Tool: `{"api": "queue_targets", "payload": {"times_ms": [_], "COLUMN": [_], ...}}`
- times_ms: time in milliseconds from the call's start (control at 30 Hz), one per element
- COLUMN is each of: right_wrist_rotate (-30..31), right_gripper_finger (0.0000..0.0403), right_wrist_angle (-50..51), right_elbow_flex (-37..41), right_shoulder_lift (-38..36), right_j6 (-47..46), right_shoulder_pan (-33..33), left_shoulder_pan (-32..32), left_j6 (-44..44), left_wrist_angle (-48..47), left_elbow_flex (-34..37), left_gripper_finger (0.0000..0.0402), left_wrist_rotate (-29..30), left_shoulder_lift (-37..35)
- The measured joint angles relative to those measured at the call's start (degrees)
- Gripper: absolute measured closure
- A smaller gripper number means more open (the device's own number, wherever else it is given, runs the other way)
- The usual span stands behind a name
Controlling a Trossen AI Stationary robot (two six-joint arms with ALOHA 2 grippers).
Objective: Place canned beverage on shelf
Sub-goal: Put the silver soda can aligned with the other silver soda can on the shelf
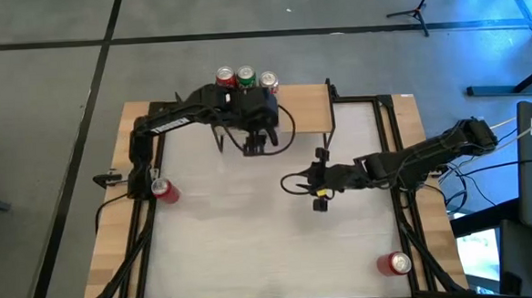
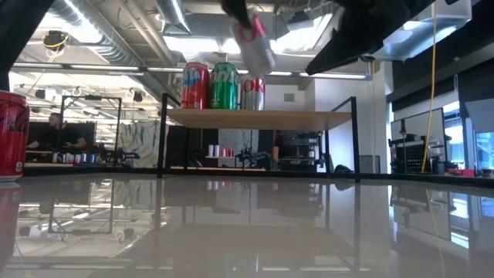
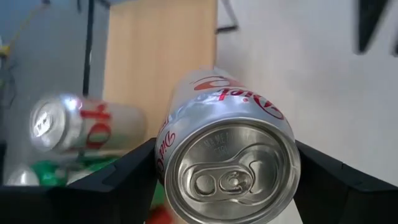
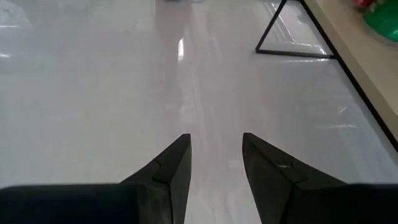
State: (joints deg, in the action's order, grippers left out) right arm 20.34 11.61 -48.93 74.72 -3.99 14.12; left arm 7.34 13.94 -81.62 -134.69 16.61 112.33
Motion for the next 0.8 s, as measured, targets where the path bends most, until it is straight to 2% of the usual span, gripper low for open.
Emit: {"api": "queue_targets", "payload": {"times_ms": [133,367,467,600,800], "right_wrist_rotate": [0.64,1.06,1.03,1.03,-1.28], "right_gripper_finger": [0.0262,0.0262,0.0262,0.0262,0.0262], "right_wrist_angle": [1.37,5.28,6.70,6.42,4.80], "right_elbow_flex": [0.01,0.00,0.01,0.01,1.61], "right_shoulder_lift": [0.00,0.00,0.00,0.00,0.00], "right_j6": [0.02,-2.04,-3.55,-4.72,-6.23], "right_shoulder_pan": [0.08,0.10,0.10,0.13,0.16], "left_shoulder_pan": [-1.37,-4.01,-5.54,-6.45,-6.72], "left_j6": [0.24,-3.97,-6.02,-5.67,-6.49], "left_wrist_angle": [-3.42,-7.69,-5.73,3.08,10.59], "left_elbow_flex": [-0.04,2.59,7.72,17.56,30.68], "left_gripper_finger": [0.0116,0.0116,0.0116,0.0116,0.0116], "left_wrist_rotate": [-2.32,-12.09,-13.52,-17.65,-18.12], "left_shoulder_lift": [0.00,-0.28,-0.17,-0.13,0.00]}}
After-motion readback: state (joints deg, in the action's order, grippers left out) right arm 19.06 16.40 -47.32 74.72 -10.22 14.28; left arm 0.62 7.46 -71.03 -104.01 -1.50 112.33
